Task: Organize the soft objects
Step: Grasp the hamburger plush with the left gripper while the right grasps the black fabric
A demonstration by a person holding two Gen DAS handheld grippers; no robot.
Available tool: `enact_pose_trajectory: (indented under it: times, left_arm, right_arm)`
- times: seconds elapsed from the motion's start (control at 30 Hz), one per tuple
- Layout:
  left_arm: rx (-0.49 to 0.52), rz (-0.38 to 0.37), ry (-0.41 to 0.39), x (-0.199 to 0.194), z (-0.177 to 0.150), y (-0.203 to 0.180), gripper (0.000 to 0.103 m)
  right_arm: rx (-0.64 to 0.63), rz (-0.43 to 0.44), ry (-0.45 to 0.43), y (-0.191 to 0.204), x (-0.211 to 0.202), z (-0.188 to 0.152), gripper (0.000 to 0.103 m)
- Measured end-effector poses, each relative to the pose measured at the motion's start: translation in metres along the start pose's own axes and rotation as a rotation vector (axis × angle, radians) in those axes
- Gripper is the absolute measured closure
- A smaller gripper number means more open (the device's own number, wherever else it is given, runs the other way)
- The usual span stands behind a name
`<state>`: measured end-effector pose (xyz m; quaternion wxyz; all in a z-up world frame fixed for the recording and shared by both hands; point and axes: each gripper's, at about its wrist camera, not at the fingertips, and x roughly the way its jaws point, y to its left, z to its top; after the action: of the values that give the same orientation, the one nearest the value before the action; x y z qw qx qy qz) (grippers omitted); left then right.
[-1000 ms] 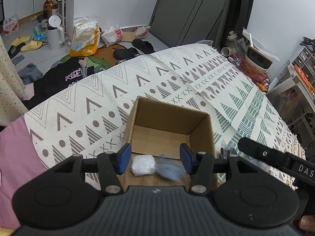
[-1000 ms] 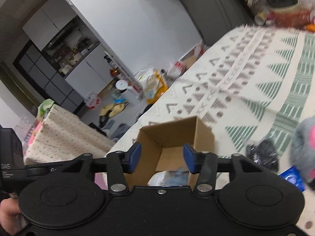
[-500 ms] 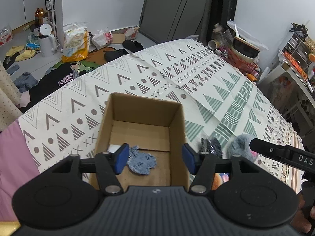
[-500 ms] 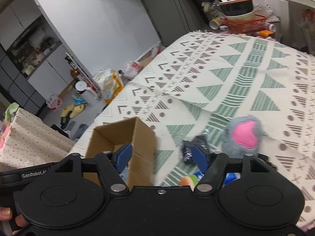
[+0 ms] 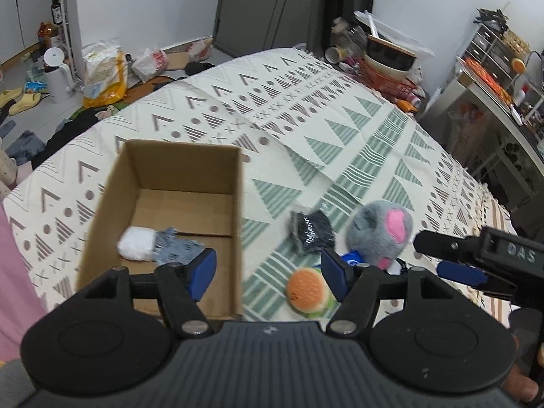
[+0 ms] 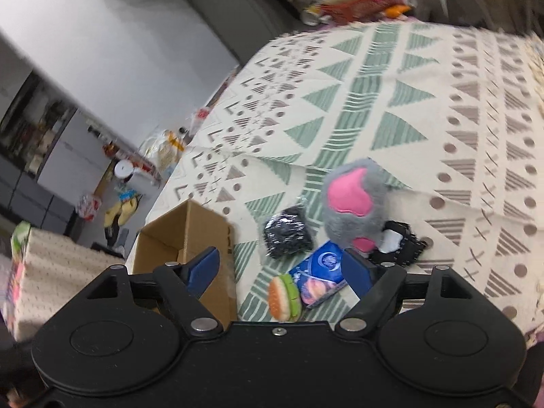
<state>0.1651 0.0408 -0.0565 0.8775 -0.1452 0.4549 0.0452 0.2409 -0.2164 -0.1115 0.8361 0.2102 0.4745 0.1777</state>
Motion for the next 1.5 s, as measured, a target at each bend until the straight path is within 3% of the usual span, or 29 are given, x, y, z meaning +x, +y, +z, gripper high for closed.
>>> enact_pose_trajectory:
  times: [0.37, 0.63, 0.93, 1.3, 1.4, 1.47, 1.5]
  left_arm:
    - [-0.01, 0.042, 0.039, 0.029, -0.017, -0.034, 0.037]
    - [-0.016, 0.071, 0.054, 0.054, -0.026, -0.051, 0.037]
    - [-0.03, 0.1, 0.087, 0.083, -0.034, -0.059, 0.04]
    - [-0.02, 0.121, 0.137, 0.121, -0.037, -0.065, 0.04]
    - [-0.01, 0.116, 0.153, 0.129, -0.04, -0.066, 0.051]
    - [-0.025, 0.12, 0.163, 0.132, -0.042, -0.063, 0.068]
    - [-0.034, 0.121, 0.157, 0.131, -0.042, -0.062, 0.07]
  right_arm:
    - [0.125, -0.04, 0.028, -0.057, 0.009, 0.005, 0.027]
    - [0.234, -0.051, 0.076, -0.095, 0.026, 0.0, 0.069]
    - [0.381, -0.072, 0.098, -0.13, 0.044, 0.001, 0.068]
    - [0.38, -0.124, 0.143, -0.128, 0.073, 0.004, 0.068]
    - [0.37, -0.142, 0.148, -0.129, 0.078, 0.003, 0.068]
    - [0.363, -0.129, 0.148, -0.127, 0.081, 0.002, 0.079]
    - [0.364, -0.118, 0.141, -0.127, 0.08, 0.002, 0.087]
